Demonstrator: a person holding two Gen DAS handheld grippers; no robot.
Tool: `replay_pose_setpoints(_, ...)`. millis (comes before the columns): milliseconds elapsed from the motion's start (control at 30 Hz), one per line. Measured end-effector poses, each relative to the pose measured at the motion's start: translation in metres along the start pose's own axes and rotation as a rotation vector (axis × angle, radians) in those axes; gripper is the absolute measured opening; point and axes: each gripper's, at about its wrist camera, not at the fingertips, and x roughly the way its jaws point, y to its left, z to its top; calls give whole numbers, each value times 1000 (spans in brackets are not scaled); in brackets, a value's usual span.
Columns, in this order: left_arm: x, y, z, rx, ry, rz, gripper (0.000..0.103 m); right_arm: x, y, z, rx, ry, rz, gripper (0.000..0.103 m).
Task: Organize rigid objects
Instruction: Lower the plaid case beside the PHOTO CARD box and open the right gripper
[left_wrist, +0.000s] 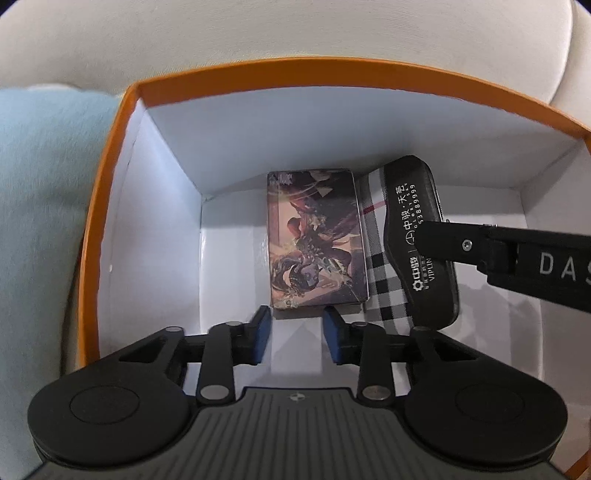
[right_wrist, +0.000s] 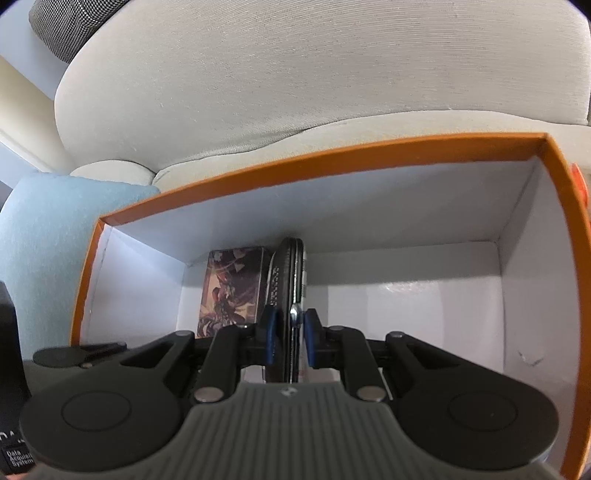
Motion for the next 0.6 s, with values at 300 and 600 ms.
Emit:
replay_pose_setpoints(300,-20,11,-14,-82,-22,-120,36,-1,-7,3,8,3,28,17)
replay_pose_setpoints(600,-26,9,-22,-66,-23,-100,36,-2,-13,6,11,21,51,18)
